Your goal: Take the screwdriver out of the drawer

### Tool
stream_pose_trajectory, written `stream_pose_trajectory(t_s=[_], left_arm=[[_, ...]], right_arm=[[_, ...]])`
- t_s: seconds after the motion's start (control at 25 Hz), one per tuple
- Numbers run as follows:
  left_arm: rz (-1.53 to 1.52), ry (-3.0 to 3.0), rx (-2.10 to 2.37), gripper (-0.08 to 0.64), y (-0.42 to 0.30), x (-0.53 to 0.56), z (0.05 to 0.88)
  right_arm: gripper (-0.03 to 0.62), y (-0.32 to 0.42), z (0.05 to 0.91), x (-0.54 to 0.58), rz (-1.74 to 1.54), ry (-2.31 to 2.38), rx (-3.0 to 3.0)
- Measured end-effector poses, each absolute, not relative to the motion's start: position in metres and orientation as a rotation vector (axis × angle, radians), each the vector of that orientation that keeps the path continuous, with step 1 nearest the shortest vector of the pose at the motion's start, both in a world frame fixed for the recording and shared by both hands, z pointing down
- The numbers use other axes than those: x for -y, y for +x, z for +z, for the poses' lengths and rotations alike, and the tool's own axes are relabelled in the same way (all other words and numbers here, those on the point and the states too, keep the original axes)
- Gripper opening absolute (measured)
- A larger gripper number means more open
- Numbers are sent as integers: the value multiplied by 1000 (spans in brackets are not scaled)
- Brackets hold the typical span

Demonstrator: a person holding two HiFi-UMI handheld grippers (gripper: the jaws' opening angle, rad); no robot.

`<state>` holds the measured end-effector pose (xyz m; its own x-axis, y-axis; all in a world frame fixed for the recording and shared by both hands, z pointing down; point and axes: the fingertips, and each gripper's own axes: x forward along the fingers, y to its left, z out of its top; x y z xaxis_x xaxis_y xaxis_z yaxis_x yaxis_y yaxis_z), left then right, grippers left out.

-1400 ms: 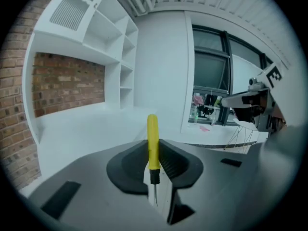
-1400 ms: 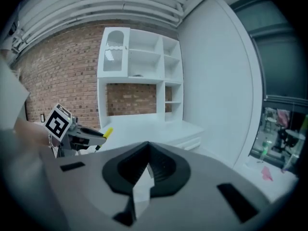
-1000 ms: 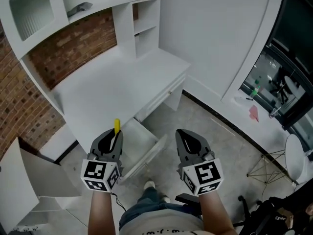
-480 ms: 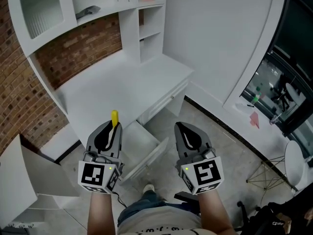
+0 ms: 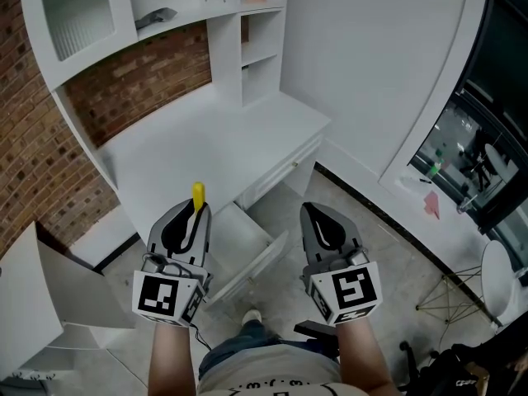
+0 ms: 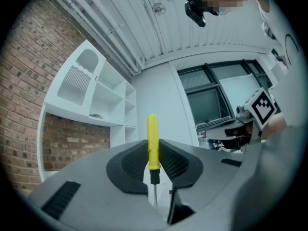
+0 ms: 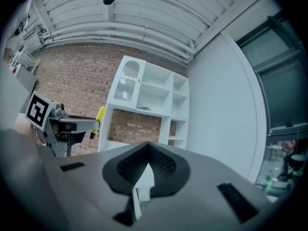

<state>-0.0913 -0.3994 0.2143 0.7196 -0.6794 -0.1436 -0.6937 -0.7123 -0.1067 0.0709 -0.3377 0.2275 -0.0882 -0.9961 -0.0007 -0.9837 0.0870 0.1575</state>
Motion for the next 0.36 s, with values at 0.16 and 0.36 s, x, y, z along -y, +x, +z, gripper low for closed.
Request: stream_pose_trajectory(t_s=[0.16,0.36], left_arm=[[138,-2754,-1115,74,-93,402,213],[146,-2746,-1096,74,-90,401,212]], right_arm=[[9,69,226,339,-179,2038,2237],[9,71,228,338,-179,2035,2229]])
